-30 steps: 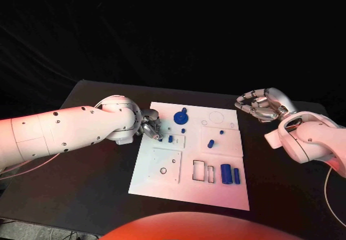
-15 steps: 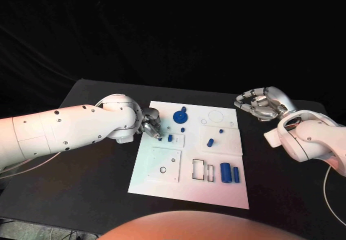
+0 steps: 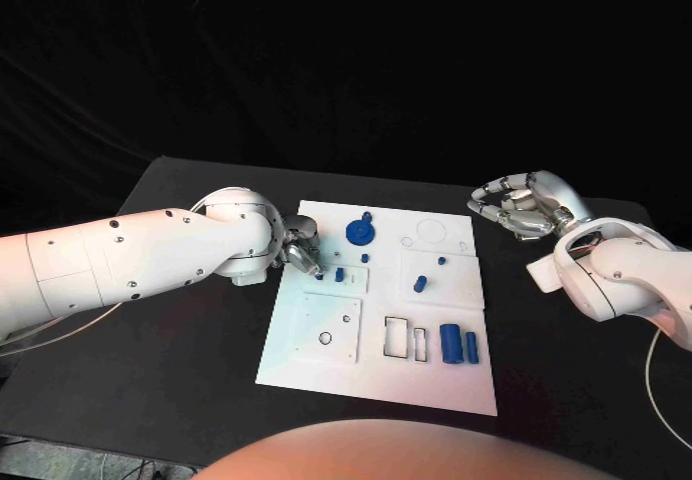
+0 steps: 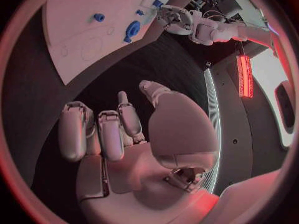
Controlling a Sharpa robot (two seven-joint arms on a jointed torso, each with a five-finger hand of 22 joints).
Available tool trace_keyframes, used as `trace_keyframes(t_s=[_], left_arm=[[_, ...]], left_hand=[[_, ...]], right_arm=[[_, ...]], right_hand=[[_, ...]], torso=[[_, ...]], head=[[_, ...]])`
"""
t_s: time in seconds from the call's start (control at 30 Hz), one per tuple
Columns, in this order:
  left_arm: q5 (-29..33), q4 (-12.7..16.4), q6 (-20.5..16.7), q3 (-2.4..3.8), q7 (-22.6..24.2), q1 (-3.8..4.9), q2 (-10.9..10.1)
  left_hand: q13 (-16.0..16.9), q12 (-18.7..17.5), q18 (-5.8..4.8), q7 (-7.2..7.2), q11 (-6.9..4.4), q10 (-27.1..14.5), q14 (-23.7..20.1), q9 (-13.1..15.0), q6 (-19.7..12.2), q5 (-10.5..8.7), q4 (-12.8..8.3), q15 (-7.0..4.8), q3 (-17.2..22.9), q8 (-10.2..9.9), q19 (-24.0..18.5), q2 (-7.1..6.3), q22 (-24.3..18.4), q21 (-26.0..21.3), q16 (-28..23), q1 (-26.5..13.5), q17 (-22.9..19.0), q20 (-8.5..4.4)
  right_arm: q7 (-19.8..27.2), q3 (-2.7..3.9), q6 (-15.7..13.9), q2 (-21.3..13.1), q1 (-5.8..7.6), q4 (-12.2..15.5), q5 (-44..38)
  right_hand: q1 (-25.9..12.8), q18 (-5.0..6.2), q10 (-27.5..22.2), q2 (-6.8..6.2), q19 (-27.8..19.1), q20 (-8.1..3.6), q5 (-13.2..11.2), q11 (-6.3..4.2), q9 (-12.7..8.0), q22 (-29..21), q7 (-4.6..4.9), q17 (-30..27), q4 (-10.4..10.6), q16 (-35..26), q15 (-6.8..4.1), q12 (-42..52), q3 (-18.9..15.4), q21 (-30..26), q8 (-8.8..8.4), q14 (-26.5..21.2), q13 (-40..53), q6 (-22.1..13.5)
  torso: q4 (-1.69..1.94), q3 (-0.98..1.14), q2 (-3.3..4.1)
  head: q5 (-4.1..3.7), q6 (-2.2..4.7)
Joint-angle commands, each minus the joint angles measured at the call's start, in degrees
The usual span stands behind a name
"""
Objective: Assemble the parts on the task board
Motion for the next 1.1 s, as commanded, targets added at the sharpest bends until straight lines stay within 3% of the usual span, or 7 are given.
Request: trace_keyframes(t_s=[0.03, 0.43, 0.63, 0.8, 1.1], left_arm=[[0.43, 0.05, 1.94, -0.15, 0.05, -0.20, 0.21], [0.44, -0.39, 2.01, -0.16, 0.05, -0.20, 0.35], [0.44, -0.74, 1.82, -0.16, 0.07, -0.20, 0.40], [0.44, -1.03, 1.51, -0.16, 0.10, -0.20, 0.44], [0.44, -1.60, 0.48, -0.15, 0.16, -0.20, 0.50]], left_hand=[[0.11, 0.30, -0.88, -1.99, -0.24, 0.33, 4.72, -0.24, 1.54, -0.22, -3.45, -0.49, 2.77, 0.24, 0.24, -0.07, 0.17, 0.27, 0.31, -0.71, 9.90, -0.17], [0.08, 0.23, -0.89, -2.37, -0.56, 0.29, 4.73, -1.19, 2.06, -0.33, -1.03, -0.78, -1.64, 0.26, 0.28, -0.43, 0.14, 0.15, 0.31, -2.63, 9.91, -0.50], [0.29, 0.34, -0.93, -2.40, -0.60, 0.36, 4.73, -1.83, 2.45, -0.36, 1.15, -0.81, -5.98, 0.27, 0.39, -0.16, 0.26, 0.14, 0.31, -3.36, 9.92, -0.58], [0.22, 0.27, -0.92, -2.42, -0.59, 0.27, 4.73, -2.65, 2.67, -0.09, 3.92, -0.83, -12.01, 0.09, 0.43, 0.91, 0.27, 0.08, 0.31, -3.60, 9.92, -0.59], [0.12, 0.18, -0.91, -2.32, -0.49, 0.21, 4.74, -3.52, 2.86, 0.09, 4.20, -0.75, -17.27, -0.18, 0.43, 2.51, 0.24, 0.00, 0.31, -5.23, 9.92, -0.52]], right_arm=[[0.25, 0.00, 0.63, -0.04, -0.03, 0.09, -0.24], [0.30, 0.00, 0.56, -0.10, -0.03, 0.09, -0.24], [0.35, 0.00, 0.53, -0.12, -0.03, 0.07, -0.20], [0.38, 0.00, 0.53, -0.12, -0.03, 0.04, -0.17], [0.41, 0.00, 0.53, -0.09, -0.03, -0.03, -0.15]], right_hand=[[0.06, 0.38, -0.29, 0.23, -0.29, -0.05, 0.33, -0.10, 0.05, 6.10, 0.03, 2.08, 0.14, -0.32, -0.28, -0.24, -0.10, -0.21, 0.37, 2.95, -0.06, -0.34], [0.04, 0.39, -0.34, 0.23, -0.31, -0.05, 0.33, -0.10, 0.05, 6.07, 0.03, 2.12, 0.19, -0.30, -0.28, -0.28, -0.14, -0.25, 0.38, 2.96, -0.12, -0.36], [-0.04, 0.39, -0.32, 0.25, -0.31, -0.06, 0.33, -0.09, 0.05, 6.07, 0.04, 2.09, 0.31, -0.32, -0.28, -0.26, -0.23, -0.26, 0.39, 2.96, -0.10, -0.40], [-0.12, 0.38, -0.38, 0.27, -0.30, -0.06, 0.32, -0.09, 0.05, 6.08, 0.05, 2.05, 0.41, -0.34, -0.28, -0.32, -0.29, -0.26, 0.40, 2.95, -0.17, -0.43], [-0.29, 0.41, -0.42, 0.28, -0.36, -0.05, 0.32, -0.08, 0.05, 6.00, 0.06, 2.06, 0.62, -0.35, -0.27, -0.35, -0.43, -0.38, 0.41, 2.95, -0.22, -0.50]], torso=[[-0.01, 0.03, -0.01], [-0.03, 0.05, -0.03], [-0.03, 0.04, -0.04], [0.02, 0.02, -0.03], [-0.02, 0.02, -0.01]], head=[[-0.01, -0.07], [-0.15, -0.04], [-0.18, -0.07], [-0.24, 0.08], [-0.19, 0.23]])
